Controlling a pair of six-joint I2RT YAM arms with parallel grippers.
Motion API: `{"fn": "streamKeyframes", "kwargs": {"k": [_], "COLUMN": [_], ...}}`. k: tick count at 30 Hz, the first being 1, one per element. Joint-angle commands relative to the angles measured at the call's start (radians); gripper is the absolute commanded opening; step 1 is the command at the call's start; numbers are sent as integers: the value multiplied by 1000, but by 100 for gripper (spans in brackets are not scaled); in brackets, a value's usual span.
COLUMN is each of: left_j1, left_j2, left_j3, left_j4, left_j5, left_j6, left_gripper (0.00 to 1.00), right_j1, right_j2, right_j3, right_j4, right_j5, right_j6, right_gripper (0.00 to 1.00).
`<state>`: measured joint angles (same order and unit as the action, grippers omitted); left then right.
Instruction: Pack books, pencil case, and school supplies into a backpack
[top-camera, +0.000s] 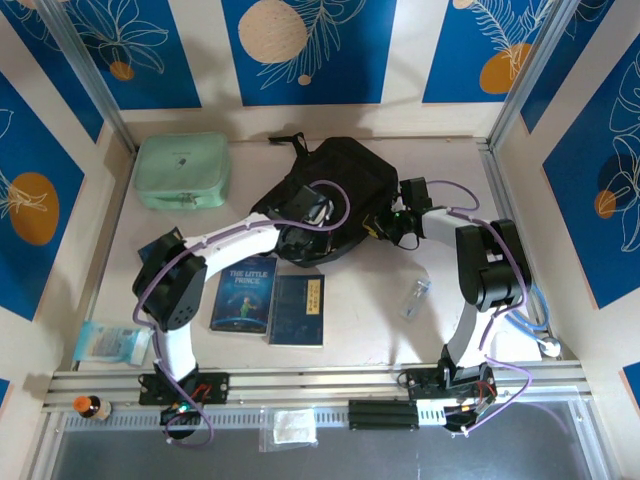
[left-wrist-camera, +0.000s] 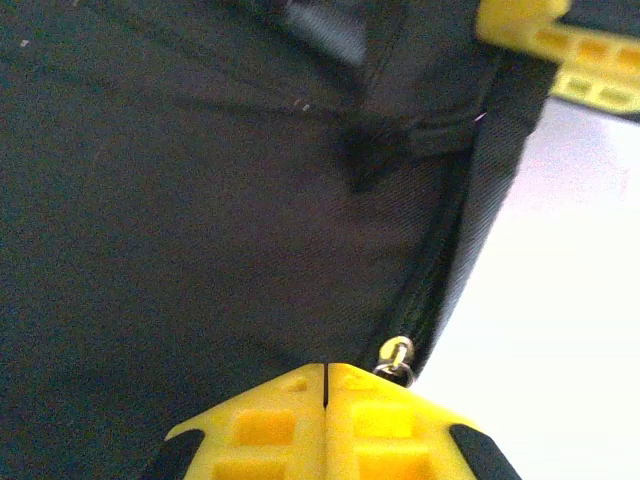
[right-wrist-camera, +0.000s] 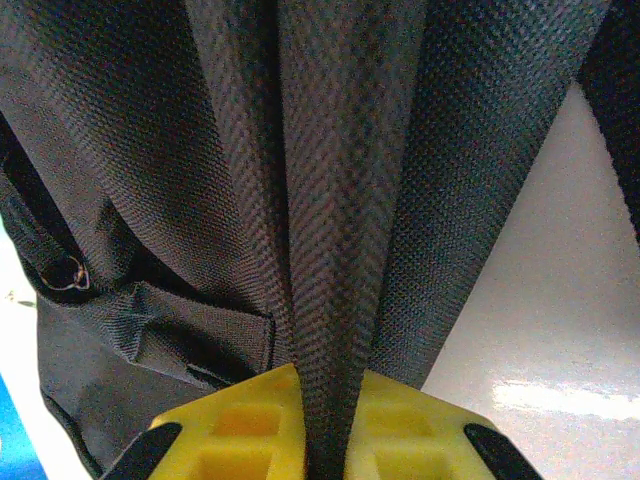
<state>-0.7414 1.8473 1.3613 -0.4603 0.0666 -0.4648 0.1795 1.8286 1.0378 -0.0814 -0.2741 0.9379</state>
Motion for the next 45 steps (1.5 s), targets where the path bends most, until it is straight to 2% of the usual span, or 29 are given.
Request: {"fn": "streamKeyframes", "kwargs": {"k": [1, 15, 22, 27, 29, 31, 34, 36, 39, 45], "left_j1": [18, 76, 100, 126, 124, 105, 61, 43, 18, -59], "left_j2": [-55, -164, -176, -189, -178, -158, -106, -65, -16, 50], "left_j3": [-23, -58, -70, -89, -90, -82, -30, 16, 78, 137], "left_j4": [-79, -125, -172, -163, -136, -89, -53, -34, 14, 155], "left_j5": [-77, -104, -211, -190, -112, -16, 38, 55, 106, 162], "left_j6": [48, 144, 156, 165, 190, 215, 227, 215, 194, 134], "left_gripper": [0, 0, 0, 0, 0, 0, 0, 0, 0, 0], "right_j1": [-12, -29, -37, -53, -59, -58, -58, -68, -93, -131], "right_j2": [30, 78, 84, 99, 113, 121, 84, 38, -41, -226], "right_j3": [42, 123, 144, 191, 215, 234, 210, 182, 133, -24], "right_j4": [-30, -30, -36, -52, -54, -54, -25, -41, -99, -219], "right_j5": [60, 81, 84, 92, 97, 97, 94, 93, 76, 44], "right_j6": [-51, -105, -113, -132, -125, -108, -84, -65, -35, 33], "right_gripper": [12, 11, 12, 12, 13, 17, 26, 40, 55, 63]}}
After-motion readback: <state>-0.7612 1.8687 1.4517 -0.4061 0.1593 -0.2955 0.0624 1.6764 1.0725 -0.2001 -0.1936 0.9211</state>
